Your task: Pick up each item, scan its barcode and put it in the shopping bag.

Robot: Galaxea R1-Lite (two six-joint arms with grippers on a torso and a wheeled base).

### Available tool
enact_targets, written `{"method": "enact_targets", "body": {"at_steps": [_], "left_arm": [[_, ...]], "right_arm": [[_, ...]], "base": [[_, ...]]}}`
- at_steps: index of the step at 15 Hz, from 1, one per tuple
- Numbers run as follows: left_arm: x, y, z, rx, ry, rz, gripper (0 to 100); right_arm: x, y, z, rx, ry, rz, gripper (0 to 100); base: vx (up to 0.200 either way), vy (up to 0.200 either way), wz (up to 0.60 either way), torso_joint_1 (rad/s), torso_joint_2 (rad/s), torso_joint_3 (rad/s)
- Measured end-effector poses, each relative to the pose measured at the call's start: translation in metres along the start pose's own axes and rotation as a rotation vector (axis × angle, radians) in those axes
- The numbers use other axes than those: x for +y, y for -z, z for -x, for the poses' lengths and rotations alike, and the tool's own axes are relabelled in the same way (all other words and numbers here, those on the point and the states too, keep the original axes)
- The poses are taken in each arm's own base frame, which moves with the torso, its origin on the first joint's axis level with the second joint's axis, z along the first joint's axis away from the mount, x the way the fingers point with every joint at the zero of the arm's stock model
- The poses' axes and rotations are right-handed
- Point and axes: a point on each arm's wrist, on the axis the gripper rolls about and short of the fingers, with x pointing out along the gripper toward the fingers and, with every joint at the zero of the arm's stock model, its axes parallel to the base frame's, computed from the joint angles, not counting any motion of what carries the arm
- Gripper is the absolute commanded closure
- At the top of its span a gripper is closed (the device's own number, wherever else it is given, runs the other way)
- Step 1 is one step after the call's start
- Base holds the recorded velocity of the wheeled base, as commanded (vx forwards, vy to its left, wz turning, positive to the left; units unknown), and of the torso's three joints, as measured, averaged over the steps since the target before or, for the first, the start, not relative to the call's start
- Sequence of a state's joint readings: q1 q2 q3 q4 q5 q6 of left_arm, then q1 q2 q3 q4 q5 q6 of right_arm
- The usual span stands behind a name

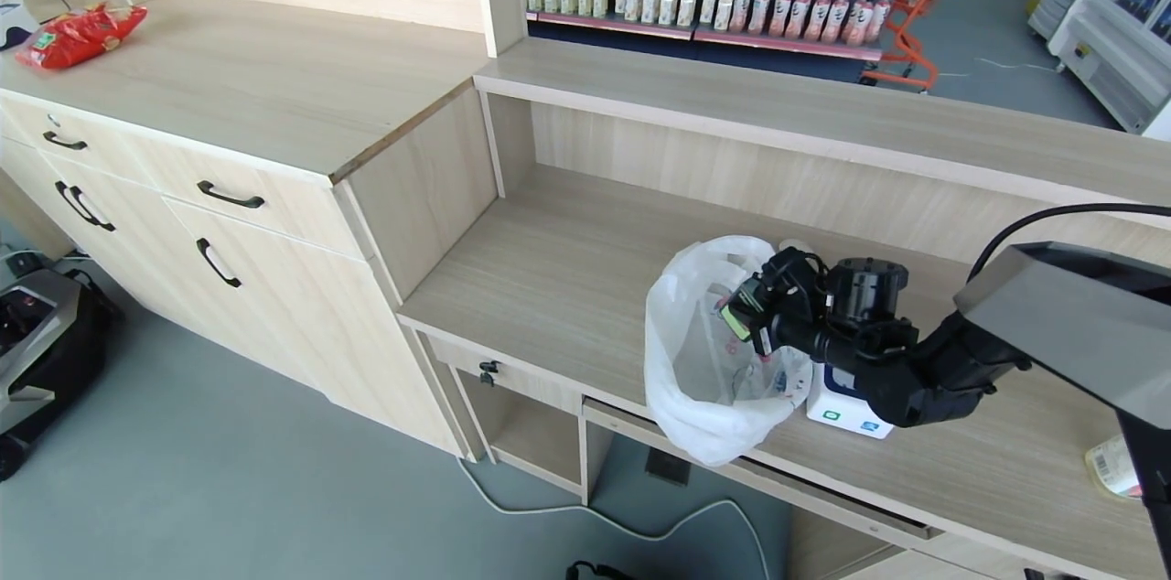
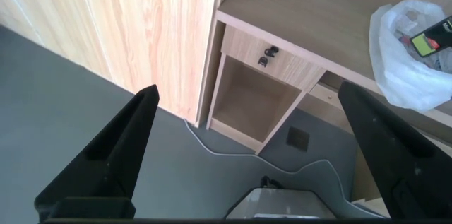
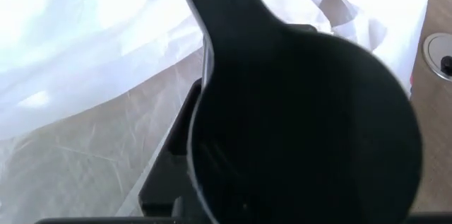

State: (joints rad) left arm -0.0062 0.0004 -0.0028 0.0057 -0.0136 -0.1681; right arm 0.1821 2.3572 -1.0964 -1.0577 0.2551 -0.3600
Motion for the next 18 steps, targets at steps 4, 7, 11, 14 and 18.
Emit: {"method": "enact_targets", "body": {"at_steps": [4,7,11,14,18], "left_arm": [[0.0,0.0,0.0,0.0,0.0,0.0,0],[0.0,0.0,0.0,0.0,0.0,0.0,0],[0.0,0.0,0.0,0.0,0.0,0.0,0],[0.0,0.0,0.0,0.0,0.0,0.0,0],[0.0,0.0,0.0,0.0,0.0,0.0,0]], "right_arm": [[0.001,-0.001,-0.016,-0.033,0.0,0.013,100],[0.005,0.009,-0.019,-0.009,-0.01,0.014,100],[0.008,0.017,-0.022,0.003,-0.016,0.012,100],[0.009,0.019,-0.023,0.01,-0.019,0.003,0],[0.003,-0.001,-0.012,0.021,-0.023,-0.017,0]], "base": [[0.0,0.0,0.0,0.0,0.0,0.0],[0.0,0.0,0.0,0.0,0.0,0.0],[0.0,0.0,0.0,0.0,0.0,0.0],[0.0,0.0,0.0,0.0,0.0,0.0],[0.0,0.0,0.0,0.0,0.0,0.0]]}}
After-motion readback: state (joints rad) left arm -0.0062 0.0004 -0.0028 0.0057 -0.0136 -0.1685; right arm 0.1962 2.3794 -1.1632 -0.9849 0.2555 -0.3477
